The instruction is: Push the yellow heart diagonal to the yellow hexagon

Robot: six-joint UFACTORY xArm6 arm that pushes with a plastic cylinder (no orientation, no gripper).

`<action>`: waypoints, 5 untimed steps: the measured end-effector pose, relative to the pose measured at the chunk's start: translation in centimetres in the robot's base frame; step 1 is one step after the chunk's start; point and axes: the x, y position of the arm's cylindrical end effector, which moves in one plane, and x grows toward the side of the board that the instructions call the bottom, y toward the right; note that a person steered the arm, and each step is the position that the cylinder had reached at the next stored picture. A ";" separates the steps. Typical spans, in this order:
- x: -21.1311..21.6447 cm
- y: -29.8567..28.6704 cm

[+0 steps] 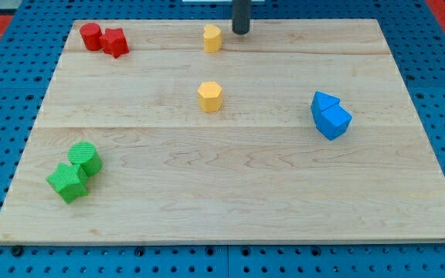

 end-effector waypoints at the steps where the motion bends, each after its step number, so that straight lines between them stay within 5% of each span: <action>1: -0.1 -7.3; 2: 5.3 -3.4; 3: 5.9 0.5; 5: 13.8 -1.6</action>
